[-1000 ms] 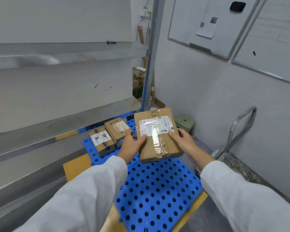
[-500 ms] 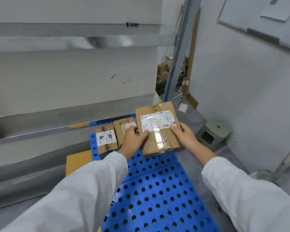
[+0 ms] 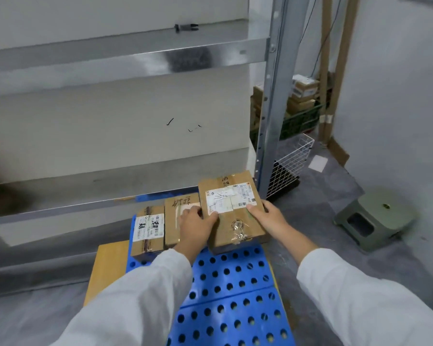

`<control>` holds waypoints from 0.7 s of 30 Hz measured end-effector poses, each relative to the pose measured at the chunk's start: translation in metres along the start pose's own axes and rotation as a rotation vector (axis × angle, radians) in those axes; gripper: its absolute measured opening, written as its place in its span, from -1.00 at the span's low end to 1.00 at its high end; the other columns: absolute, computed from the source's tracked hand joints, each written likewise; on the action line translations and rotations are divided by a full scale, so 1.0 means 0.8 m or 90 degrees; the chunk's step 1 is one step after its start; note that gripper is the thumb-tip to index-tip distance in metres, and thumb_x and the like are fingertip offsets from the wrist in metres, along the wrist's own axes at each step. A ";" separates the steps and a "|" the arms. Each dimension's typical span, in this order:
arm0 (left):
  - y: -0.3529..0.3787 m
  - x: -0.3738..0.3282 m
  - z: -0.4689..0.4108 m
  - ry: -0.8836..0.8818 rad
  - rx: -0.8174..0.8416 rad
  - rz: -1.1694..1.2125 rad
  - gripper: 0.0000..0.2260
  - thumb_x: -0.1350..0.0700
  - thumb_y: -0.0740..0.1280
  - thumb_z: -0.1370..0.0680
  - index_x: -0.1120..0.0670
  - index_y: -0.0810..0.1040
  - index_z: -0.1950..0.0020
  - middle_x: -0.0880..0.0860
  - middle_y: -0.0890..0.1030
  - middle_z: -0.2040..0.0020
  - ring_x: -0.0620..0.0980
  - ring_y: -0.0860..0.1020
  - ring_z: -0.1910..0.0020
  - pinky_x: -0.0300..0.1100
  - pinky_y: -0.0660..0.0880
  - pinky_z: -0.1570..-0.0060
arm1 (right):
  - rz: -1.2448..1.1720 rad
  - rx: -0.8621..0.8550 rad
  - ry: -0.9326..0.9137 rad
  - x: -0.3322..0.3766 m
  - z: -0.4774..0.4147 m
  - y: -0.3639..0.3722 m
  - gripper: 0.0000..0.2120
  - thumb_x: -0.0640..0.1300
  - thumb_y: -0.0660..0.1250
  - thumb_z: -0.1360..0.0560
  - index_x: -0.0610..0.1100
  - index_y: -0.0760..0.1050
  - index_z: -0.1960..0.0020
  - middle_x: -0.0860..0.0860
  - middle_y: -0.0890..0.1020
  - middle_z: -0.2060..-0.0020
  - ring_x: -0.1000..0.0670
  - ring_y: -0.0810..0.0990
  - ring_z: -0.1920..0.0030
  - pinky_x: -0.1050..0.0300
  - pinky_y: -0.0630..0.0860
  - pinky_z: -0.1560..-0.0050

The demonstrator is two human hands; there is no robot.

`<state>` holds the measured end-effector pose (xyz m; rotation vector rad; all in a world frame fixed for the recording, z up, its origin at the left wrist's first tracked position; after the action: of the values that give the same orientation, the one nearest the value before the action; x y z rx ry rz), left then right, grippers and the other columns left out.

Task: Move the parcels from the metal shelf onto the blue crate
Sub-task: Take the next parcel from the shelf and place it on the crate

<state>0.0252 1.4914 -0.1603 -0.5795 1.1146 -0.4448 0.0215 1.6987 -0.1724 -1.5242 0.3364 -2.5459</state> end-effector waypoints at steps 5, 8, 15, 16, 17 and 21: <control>0.006 0.006 0.000 0.027 -0.082 -0.046 -0.47 -0.19 0.41 -0.46 0.07 0.48 -0.32 -0.01 0.42 -0.19 0.06 0.45 -0.23 0.06 0.47 -0.25 | 0.011 0.034 0.018 -0.013 -0.022 0.005 -0.54 0.16 0.32 -0.52 0.02 0.40 -0.36 0.24 0.55 0.13 0.19 0.57 0.15 0.25 0.43 0.30; 0.005 0.009 0.006 0.063 -0.128 -0.029 -0.56 -0.05 0.47 -0.46 0.03 0.48 -0.28 -0.09 0.48 -0.11 -0.05 0.49 -0.12 -0.06 0.51 -0.16 | 0.037 0.057 0.016 -0.020 -0.027 0.012 -0.50 0.17 0.30 -0.53 0.01 0.36 -0.40 0.23 0.53 0.10 0.22 0.53 0.13 0.25 0.41 0.28; 0.010 0.026 0.009 0.094 -0.155 -0.046 -0.70 0.11 0.47 -0.47 0.08 0.54 -0.18 -0.09 0.46 -0.07 -0.09 0.46 -0.05 -0.24 0.44 -0.03 | 0.072 0.098 0.030 -0.045 -0.025 0.022 -0.45 0.15 0.30 -0.54 -0.04 0.29 -0.45 0.15 0.55 -0.03 0.17 0.55 0.07 0.27 0.47 0.21; 0.010 0.027 0.010 0.098 -0.156 -0.039 -0.71 0.13 0.46 -0.48 0.09 0.55 -0.18 -0.08 0.47 -0.08 -0.09 0.46 -0.06 -0.25 0.43 -0.05 | 0.072 0.099 0.027 -0.045 -0.026 0.022 -0.45 0.15 0.30 -0.54 -0.04 0.30 -0.45 0.13 0.57 -0.08 0.13 0.57 0.00 0.19 0.54 0.10; 0.010 0.028 0.011 0.103 -0.154 -0.030 -0.72 0.15 0.45 -0.48 0.10 0.55 -0.17 -0.08 0.47 -0.08 -0.08 0.46 -0.07 -0.26 0.42 -0.07 | 0.077 0.103 0.025 -0.043 -0.026 0.022 -0.45 0.15 0.29 -0.55 -0.04 0.30 -0.46 0.07 0.58 -0.18 0.05 0.58 -0.11 0.07 0.56 -0.07; 0.002 0.027 0.020 0.122 -0.117 -0.016 -0.74 0.12 0.40 -0.53 0.09 0.53 -0.21 -0.08 0.47 -0.09 -0.11 0.46 -0.05 -0.31 0.35 -0.06 | 0.129 0.085 0.019 -0.025 -0.018 0.026 -0.45 0.09 0.33 -0.54 -0.10 0.30 -0.44 -0.04 0.53 -0.29 -0.09 0.53 -0.26 -0.01 0.47 -0.25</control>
<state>0.0481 1.4829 -0.1710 -0.7233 1.3413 -0.4287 0.0184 1.6856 -0.2019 -1.3334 0.3009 -2.3849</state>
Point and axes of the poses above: each hand's wrist, its own z-axis away from the middle knuckle, its own y-axis out of the palm, x = y × z, the point moved 1 cm from there along -z, towards the middle knuckle
